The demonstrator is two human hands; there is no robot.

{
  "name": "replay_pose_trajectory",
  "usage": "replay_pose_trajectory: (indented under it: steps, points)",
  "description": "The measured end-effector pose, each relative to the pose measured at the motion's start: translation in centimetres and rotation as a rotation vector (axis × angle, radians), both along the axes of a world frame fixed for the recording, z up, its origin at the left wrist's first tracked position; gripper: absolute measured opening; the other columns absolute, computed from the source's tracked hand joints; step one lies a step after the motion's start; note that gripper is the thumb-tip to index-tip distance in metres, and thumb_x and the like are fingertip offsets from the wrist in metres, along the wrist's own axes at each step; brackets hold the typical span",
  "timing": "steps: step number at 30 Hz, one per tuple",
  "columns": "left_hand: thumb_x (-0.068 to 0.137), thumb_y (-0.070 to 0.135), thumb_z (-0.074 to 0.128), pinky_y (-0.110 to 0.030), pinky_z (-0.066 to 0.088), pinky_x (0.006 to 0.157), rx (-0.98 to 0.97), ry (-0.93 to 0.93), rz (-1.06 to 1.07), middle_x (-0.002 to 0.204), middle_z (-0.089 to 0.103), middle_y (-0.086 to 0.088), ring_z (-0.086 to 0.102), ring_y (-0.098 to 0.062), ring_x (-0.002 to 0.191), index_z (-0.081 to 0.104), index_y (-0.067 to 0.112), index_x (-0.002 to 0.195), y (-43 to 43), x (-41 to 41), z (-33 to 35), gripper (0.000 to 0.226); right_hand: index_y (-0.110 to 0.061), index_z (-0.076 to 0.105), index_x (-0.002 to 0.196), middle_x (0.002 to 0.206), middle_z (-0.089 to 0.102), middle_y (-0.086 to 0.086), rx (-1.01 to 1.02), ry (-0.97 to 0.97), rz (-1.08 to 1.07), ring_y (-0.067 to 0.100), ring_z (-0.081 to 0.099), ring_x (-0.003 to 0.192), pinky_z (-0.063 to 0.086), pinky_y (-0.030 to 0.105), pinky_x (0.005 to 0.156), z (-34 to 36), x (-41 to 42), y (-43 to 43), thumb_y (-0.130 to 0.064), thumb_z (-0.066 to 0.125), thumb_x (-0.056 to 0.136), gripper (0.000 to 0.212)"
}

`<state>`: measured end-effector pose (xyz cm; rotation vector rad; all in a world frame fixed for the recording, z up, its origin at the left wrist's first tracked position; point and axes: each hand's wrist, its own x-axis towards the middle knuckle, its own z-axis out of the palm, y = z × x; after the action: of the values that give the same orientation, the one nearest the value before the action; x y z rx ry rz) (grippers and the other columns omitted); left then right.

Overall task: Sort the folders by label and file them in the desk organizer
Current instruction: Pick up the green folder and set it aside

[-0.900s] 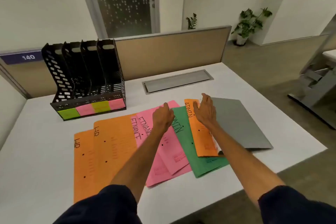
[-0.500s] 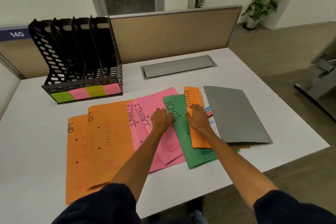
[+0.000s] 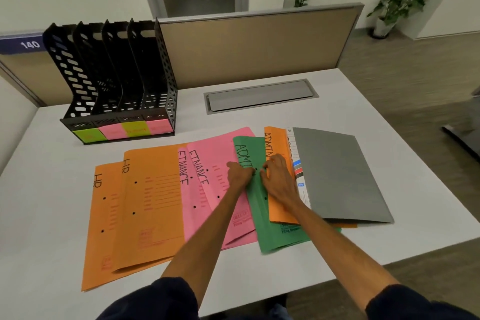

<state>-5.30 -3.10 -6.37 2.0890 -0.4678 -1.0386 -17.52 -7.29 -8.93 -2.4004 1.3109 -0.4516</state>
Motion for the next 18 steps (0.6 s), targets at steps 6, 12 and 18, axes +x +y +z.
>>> replay_pose_trajectory:
  steps: [6,12,18]
  points:
    - [0.082,0.012,0.071,-0.032,0.055,0.079,-0.178,-0.064,-0.049,0.115,0.067,-0.010,0.065,-0.026,0.102,0.053,0.004,0.119,-0.6,0.3,0.5,0.042,-0.006,0.057,0.116,0.129,0.051,0.009,0.003,-0.119,0.012,0.019,0.042,0.126,0.038,0.028,0.106,1.2,1.3,-1.6,-0.023,0.045,0.100,0.026]
    - [0.084,0.014,0.067,-0.022,0.054,0.064,-0.359,-0.174,-0.013,0.101,0.074,-0.008,0.066,-0.015,0.074,0.069,0.007,0.104,-1.5,2.5,3.8,0.021,-0.008,0.055,0.124,0.130,0.051,0.009,0.002,-0.204,-0.004,0.020,0.044,0.123,0.040,0.030,0.102,2.9,2.1,-2.9,-0.025,0.042,0.102,0.030]
    - [0.087,0.020,0.064,-0.024,0.056,0.061,-0.531,-0.223,0.040,0.098,0.075,-0.009,0.070,-0.011,0.071,0.071,0.008,0.100,-1.8,7.7,8.8,0.019,-0.009,0.043,0.138,0.141,0.042,0.011,0.164,-0.299,-0.099,0.024,0.038,0.131,0.038,0.040,0.108,5.1,4.0,-4.2,-0.034,0.045,0.101,0.045]
